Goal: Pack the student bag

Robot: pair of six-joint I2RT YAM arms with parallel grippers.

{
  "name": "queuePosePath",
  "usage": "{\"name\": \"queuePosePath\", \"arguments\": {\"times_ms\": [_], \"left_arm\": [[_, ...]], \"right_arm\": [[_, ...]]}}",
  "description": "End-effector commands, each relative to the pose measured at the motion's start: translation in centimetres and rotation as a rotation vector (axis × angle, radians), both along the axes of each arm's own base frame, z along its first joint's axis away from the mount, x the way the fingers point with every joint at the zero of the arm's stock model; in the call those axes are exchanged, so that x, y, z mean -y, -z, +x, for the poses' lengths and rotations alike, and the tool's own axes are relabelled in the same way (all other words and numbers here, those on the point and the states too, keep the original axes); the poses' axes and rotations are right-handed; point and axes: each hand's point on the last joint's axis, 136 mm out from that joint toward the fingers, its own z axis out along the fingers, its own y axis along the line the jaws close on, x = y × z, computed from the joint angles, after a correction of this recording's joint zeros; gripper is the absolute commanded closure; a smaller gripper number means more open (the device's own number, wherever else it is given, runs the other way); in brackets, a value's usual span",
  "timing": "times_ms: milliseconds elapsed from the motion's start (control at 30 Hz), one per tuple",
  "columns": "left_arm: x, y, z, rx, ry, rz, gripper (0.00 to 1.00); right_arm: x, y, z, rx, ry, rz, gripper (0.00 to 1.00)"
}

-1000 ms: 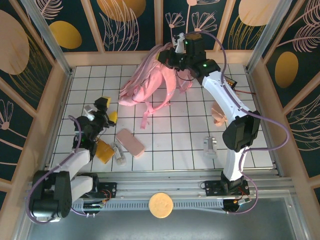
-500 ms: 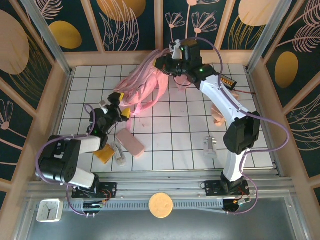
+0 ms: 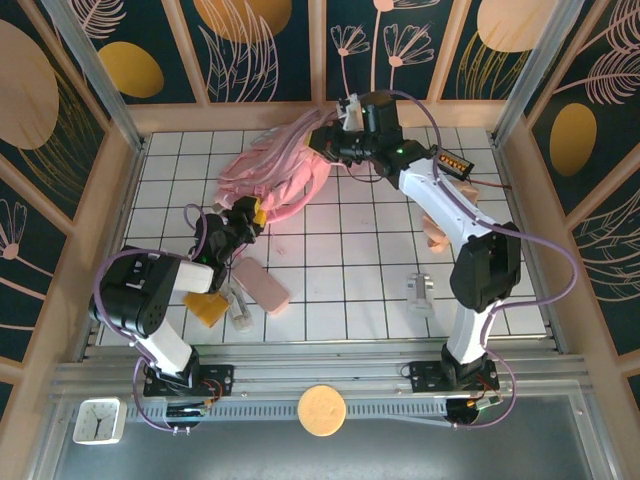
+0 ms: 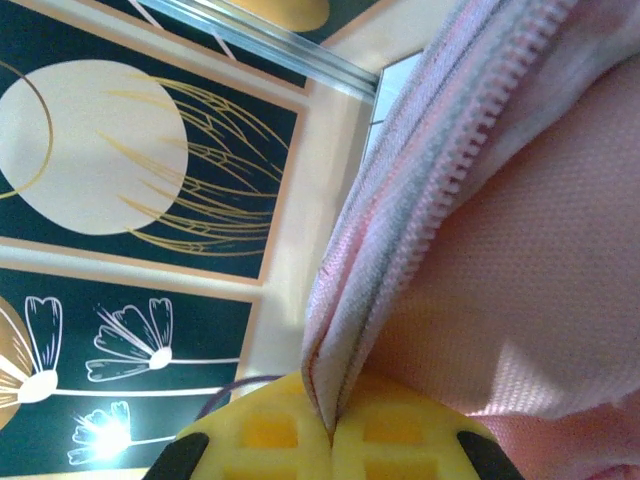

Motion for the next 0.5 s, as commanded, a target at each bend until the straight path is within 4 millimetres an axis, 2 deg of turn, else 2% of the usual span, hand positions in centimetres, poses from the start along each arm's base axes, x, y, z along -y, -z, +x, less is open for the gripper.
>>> {"name": "queuePosePath", "arguments": {"times_ms": [0, 67, 167, 200, 233, 267, 367, 467], "left_arm": [[-0.6, -4.1, 0.4, 0.151, -0.027, 0.015, 0.83], [-1.0, -4.6, 0.2, 0.163, -0.03, 0.087, 0.93], [-1.4, -6.0, 0.1, 0.189, -0.029, 0.186, 1.0], [-1.4, -6.5, 0.2, 0.196, -0.026, 0.219, 1.0], [-1.3, -7.0, 0.3, 0.205, -0.018, 0.265, 1.0], [-1.3, -7.6, 0.5, 0.214, -0.012, 0.31, 1.0], [-1.6, -9.0, 0.9, 0.24, -0.009, 0.462, 1.0], [-1.3, -10.3, 1.2, 0.283, 0.011, 0.574, 1.0]], "right_arm": [[1.8, -5.5, -1.8, 0.137, -0.046, 0.107, 1.0], [4.0, -3.4, -0.8, 0.101, -0.001, 0.081, 1.0], [6.1, -0.6, 0.4, 0.049, 0.019, 0.047, 1.0], [6.6, 0.5, 0.9, 0.024, 0.025, 0.012, 0.83], [7.3, 2.0, 1.5, -0.018, 0.055, -0.068, 0.58], [8.1, 3.4, 1.7, -0.053, 0.086, -0.163, 0.41], [11.1, 5.7, 0.6, -0.136, 0.18, -0.399, 0.28], [12.7, 6.7, -3.0, -0.23, 0.208, -0.475, 0.27]]}}
